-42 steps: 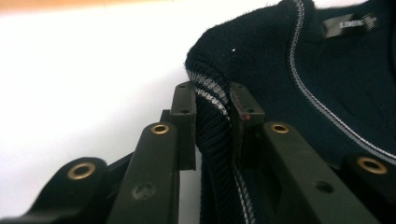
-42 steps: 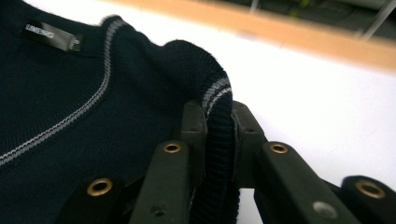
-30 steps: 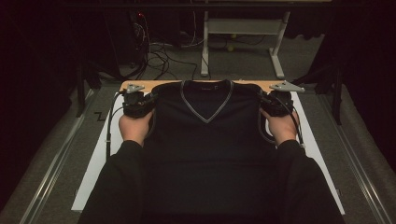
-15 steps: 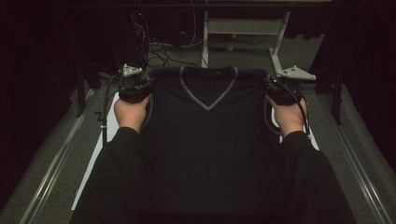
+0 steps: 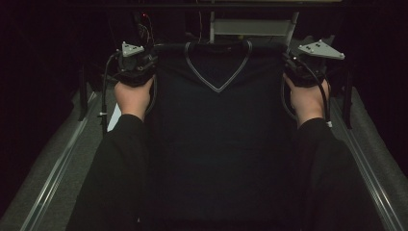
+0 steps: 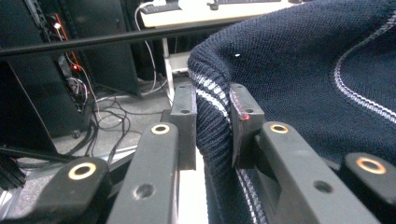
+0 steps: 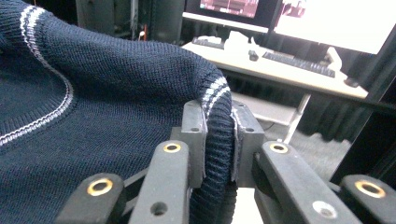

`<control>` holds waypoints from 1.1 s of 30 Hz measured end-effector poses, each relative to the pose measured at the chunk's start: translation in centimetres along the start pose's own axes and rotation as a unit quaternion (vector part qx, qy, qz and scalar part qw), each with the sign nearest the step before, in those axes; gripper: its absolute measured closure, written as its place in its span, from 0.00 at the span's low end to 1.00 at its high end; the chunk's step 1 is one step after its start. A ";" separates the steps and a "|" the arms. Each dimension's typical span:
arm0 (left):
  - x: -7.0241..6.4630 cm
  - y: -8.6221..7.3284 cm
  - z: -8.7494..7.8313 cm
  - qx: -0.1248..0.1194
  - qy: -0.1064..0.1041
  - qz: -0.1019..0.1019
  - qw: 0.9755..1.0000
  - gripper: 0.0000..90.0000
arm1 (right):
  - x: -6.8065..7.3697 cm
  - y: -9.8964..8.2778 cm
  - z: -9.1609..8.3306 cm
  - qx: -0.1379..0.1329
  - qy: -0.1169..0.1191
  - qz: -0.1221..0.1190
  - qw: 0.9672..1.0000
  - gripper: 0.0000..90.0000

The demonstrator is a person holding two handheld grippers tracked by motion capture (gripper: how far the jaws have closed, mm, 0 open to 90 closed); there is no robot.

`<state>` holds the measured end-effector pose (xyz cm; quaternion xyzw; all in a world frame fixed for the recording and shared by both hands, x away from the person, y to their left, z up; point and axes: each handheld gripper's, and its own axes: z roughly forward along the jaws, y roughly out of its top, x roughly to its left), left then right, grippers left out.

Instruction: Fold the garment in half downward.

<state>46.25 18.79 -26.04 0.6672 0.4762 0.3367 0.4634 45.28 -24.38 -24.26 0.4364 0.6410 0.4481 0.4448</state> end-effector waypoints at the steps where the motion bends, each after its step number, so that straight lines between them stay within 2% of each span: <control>1: 0.1 -0.1 0.0 0.003 0.002 0.004 1.000 0.80 | 0.1 0.2 0.0 -0.002 0.001 -0.001 1.000 0.88; 5: 0.7 -1.3 0.3 0.019 -0.004 0.000 1.000 0.79 | 0.4 -0.4 0.2 0.012 0.010 -0.017 1.000 0.88; 9: 0.4 -3.3 0.6 0.032 -0.014 -0.001 0.999 0.79 | 0.6 -2.3 0.8 0.032 0.020 -0.009 0.999 0.88; 11: 0.1 -4.3 0.5 0.046 -0.009 0.013 0.999 0.79 | 0.8 -3.4 0.9 0.043 0.027 -0.010 0.999 0.88; 13: -0.2 -5.4 0.1 0.050 -0.015 0.021 0.998 0.79 | 0.9 -4.5 0.5 0.048 0.033 -0.019 0.998 0.88; 15: -0.4 -6.4 -0.5 0.046 -0.026 0.017 0.998 0.79 | 1.0 -5.6 -0.3 0.046 0.039 -0.018 0.998 0.88; 21: -1.1 -9.3 -2.7 0.056 -0.055 0.009 0.997 0.79 | 1.3 -8.5 -3.2 0.045 0.057 -0.024 0.997 0.88; 24: -1.7 -10.9 -3.9 0.062 -0.064 0.015 0.996 0.79 | 1.7 -10.1 -4.4 0.052 0.059 -0.033 0.996 0.88; 28: -2.6 -12.9 -5.5 0.066 -0.076 0.029 0.994 0.79 | 2.0 -12.3 -6.1 0.053 0.069 -0.025 0.996 0.88; 31: -3.0 -14.6 -6.8 0.061 -0.090 0.029 0.994 0.79 | 2.3 -13.9 -7.6 0.053 0.079 -0.024 0.995 0.88; 33: -3.3 -15.9 -7.6 0.063 -0.097 0.038 0.993 0.79 | 2.5 -15.0 -8.6 0.054 0.084 -0.021 0.995 0.88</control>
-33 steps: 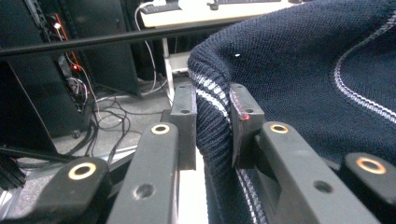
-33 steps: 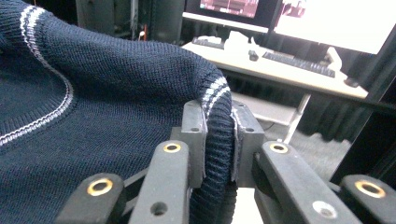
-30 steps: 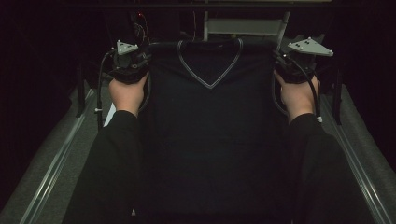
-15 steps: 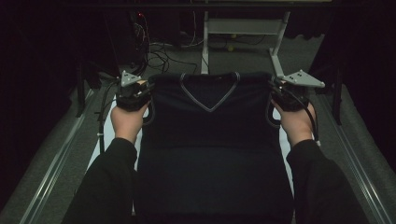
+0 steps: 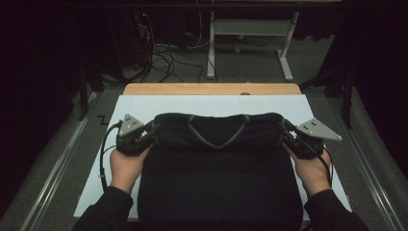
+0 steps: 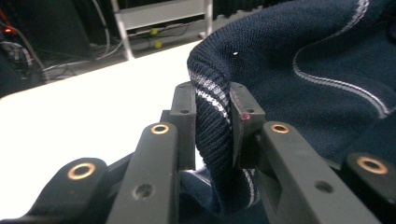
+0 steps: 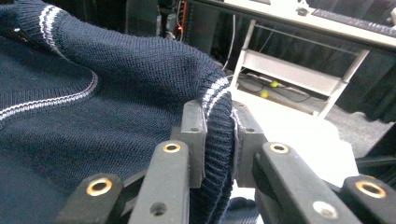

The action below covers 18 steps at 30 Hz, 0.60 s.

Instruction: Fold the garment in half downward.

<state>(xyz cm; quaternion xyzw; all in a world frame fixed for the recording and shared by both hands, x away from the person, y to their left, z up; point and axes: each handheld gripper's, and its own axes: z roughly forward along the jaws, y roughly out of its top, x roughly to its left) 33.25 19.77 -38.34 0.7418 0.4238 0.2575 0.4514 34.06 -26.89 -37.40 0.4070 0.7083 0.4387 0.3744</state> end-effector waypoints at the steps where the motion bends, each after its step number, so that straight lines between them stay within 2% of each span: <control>1: -0.2 -0.7 -0.3 0.003 -0.004 0.001 1.000 0.79 | 0.2 -0.6 -0.4 0.000 0.002 -0.004 1.000 0.88; 3: -0.6 -2.1 -0.8 0.003 -0.016 -0.004 1.000 0.79 | 0.6 -1.7 -1.3 0.002 0.008 -0.005 1.000 0.88; 7: -1.7 -4.3 -2.0 0.013 -0.025 0.001 1.000 0.79 | 1.4 -3.6 -2.9 0.000 0.019 0.000 1.000 0.88; 9: -2.1 -5.2 -2.5 0.017 -0.032 -0.004 0.999 0.79 | 1.8 -4.3 -3.7 -0.001 0.022 0.004 1.000 0.88; 12: -2.9 -6.5 -3.4 0.024 -0.034 -0.004 0.999 0.79 | 2.5 -5.5 -4.7 0.003 0.029 0.018 0.999 0.88; 14: -3.3 -7.1 -4.0 0.026 -0.041 -0.005 0.999 0.79 | 2.9 -6.1 -5.4 0.007 0.033 0.017 0.999 0.88; 16: -3.5 -7.7 -4.7 0.025 -0.053 -0.014 0.998 0.79 | 3.2 -6.7 -6.2 0.007 0.035 0.017 0.999 0.88; 18: -3.9 -8.4 -5.3 0.033 -0.056 -0.008 0.998 0.79 | 3.5 -7.2 -7.0 0.005 0.037 0.020 0.999 0.88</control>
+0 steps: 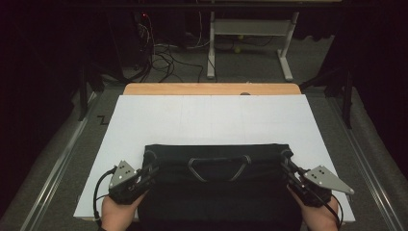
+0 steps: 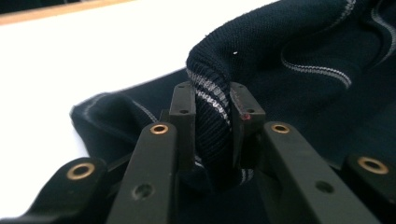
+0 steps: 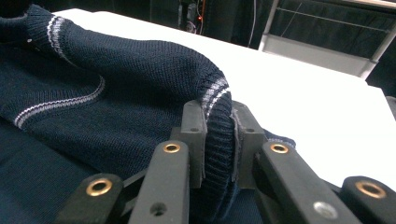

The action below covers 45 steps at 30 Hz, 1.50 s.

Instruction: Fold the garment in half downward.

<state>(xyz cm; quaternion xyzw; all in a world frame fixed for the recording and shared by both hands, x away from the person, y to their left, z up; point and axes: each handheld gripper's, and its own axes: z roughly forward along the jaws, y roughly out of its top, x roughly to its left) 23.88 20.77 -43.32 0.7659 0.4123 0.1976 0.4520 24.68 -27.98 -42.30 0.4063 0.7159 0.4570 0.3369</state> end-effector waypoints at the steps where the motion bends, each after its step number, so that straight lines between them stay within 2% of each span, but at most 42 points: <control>1: -0.3 -0.3 -0.2 0.005 -0.001 0.005 1.000 0.78 | 0.2 -0.2 -0.4 0.000 0.001 -0.001 1.000 0.88; 5: -0.8 -1.1 -1.0 0.010 -0.010 0.006 1.000 0.78 | 0.8 -1.4 -1.5 0.002 0.006 -0.004 1.000 0.88; 8: -1.1 -1.5 -0.8 0.024 -0.011 0.010 1.000 0.78 | 0.9 -2.3 -1.6 0.014 0.010 -0.001 1.000 0.88; 11: -1.1 -1.9 -0.1 0.044 -0.014 0.004 0.999 0.78 | 0.8 -3.1 -1.1 0.039 0.013 -0.002 0.999 0.87; 16: -0.4 -2.4 1.1 0.075 -0.023 -0.010 0.997 0.77 | 0.6 -3.5 -0.3 0.064 0.013 -0.001 0.998 0.86; 23: 0.3 -3.0 2.6 0.104 -0.024 -0.023 0.994 0.72 | 0.5 -4.2 1.1 0.111 0.014 -0.001 0.994 0.84; 26: 0.6 -3.1 2.9 0.104 -0.021 -0.031 0.994 0.67 | 0.4 -4.4 1.6 0.122 0.013 -0.001 0.992 0.81; 28: 0.7 -3.0 3.0 0.105 -0.015 -0.035 0.994 0.59 | 0.5 -4.5 1.8 0.129 0.012 0.003 0.992 0.78; 31: 0.8 -2.9 2.8 0.105 -0.009 -0.045 0.993 0.43 | 0.3 -4.5 1.8 0.124 0.014 0.009 0.992 0.68; 33: 0.9 -2.8 2.4 0.093 -0.006 -0.051 0.994 0.36 | 0.2 -4.4 1.4 0.111 0.020 0.021 0.993 0.61; 36: 1.1 -2.8 2.0 0.081 -0.001 -0.060 0.995 0.32 | 0.0 -4.4 1.1 0.098 0.019 0.024 0.995 0.57; 39: 1.4 -2.7 1.8 0.071 -0.002 -0.063 0.995 0.30 | -0.5 -4.4 0.9 0.087 0.021 0.042 0.995 0.52; 41: 1.7 -2.5 1.7 0.064 0.002 -0.061 0.996 0.29 | -0.9 -4.2 0.8 0.075 0.012 0.049 0.996 0.49; 45: 2.6 -2.1 1.4 0.045 0.015 -0.066 0.997 0.29 | -1.4 -3.9 0.9 0.070 0.002 0.057 0.996 0.46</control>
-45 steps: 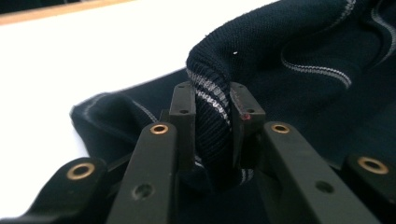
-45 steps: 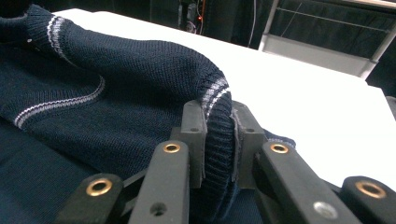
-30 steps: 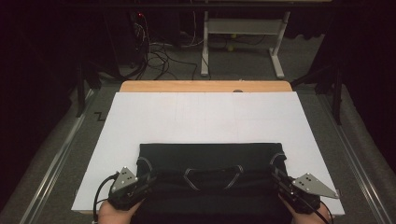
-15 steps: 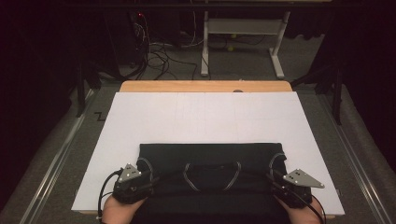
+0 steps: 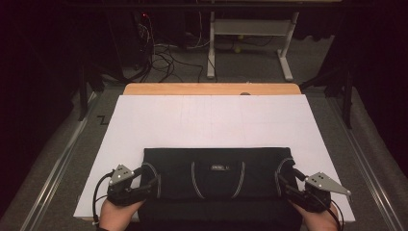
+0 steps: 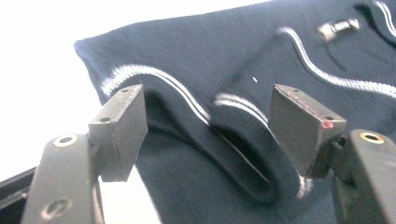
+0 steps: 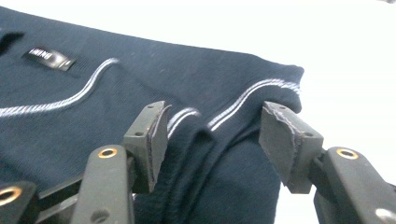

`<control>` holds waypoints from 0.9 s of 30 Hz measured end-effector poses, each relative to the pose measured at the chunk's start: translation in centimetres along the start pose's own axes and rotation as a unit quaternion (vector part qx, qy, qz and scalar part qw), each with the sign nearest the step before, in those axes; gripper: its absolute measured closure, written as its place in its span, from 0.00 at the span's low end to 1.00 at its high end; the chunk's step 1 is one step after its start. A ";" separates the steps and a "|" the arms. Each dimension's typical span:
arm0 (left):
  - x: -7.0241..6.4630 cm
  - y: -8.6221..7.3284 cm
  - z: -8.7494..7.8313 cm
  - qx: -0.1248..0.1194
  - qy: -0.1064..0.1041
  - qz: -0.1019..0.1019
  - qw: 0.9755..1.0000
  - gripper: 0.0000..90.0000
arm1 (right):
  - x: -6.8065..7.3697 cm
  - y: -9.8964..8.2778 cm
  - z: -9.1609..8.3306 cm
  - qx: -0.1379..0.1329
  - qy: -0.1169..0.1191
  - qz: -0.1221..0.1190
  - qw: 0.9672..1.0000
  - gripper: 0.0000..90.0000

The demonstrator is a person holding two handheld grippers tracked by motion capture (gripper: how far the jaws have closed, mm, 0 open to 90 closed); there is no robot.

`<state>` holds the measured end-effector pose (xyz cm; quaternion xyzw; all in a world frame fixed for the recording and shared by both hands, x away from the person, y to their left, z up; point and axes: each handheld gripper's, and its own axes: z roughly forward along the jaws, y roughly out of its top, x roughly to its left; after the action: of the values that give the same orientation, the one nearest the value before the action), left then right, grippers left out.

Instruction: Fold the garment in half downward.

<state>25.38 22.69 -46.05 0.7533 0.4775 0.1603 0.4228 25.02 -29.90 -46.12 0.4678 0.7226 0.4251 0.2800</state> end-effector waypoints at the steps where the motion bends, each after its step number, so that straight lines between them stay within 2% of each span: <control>1: 0.3 0.1 0.0 -0.003 0.005 -0.003 1.000 0.29 | -0.2 0.1 0.1 -0.001 -0.004 0.003 1.000 0.45; 5: 2.1 1.1 0.8 -0.002 0.020 -0.030 0.999 0.27 | -1.1 1.0 0.9 0.003 -0.018 0.008 1.000 0.43; 7: 2.9 1.5 1.5 0.006 0.015 -0.042 0.999 0.27 | -1.8 1.5 1.7 0.011 -0.022 0.014 1.000 0.41; 10: 3.6 2.0 2.9 0.026 0.016 -0.049 0.998 0.24 | -2.7 2.3 3.3 0.026 -0.024 0.022 0.999 0.38; 12: 3.9 2.3 3.8 0.039 0.024 -0.048 0.998 0.24 | -3.2 2.8 4.6 0.036 -0.032 0.027 0.998 0.38; 15: 4.3 2.5 4.9 0.065 0.026 -0.059 0.996 0.22 | -3.7 3.3 6.3 0.060 -0.032 0.039 0.997 0.31; 20: 3.9 2.7 5.7 0.083 0.044 -0.042 0.995 0.18 | -3.7 3.4 8.2 0.119 -0.028 0.037 0.992 0.23; 21: 3.8 2.7 5.8 0.085 0.045 -0.039 0.995 0.18 | -3.6 3.4 8.3 0.121 -0.024 0.033 0.992 0.26; 23: 3.4 2.8 5.9 0.094 0.053 -0.018 0.994 0.22 | -3.3 3.4 8.3 0.128 -0.018 0.022 0.991 0.30; 25: 3.0 2.8 5.9 0.092 0.042 -0.009 0.995 0.34 | -3.1 3.3 8.3 0.127 -0.017 0.022 0.991 0.34; 27: 2.8 2.8 5.9 0.092 0.038 -0.005 0.995 0.40 | -3.1 3.3 8.1 0.126 -0.017 0.022 0.992 0.44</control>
<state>32.19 21.66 -47.83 0.7799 0.5101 0.1420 0.3337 34.26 -29.21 -47.12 0.5222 0.7549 0.3291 0.2217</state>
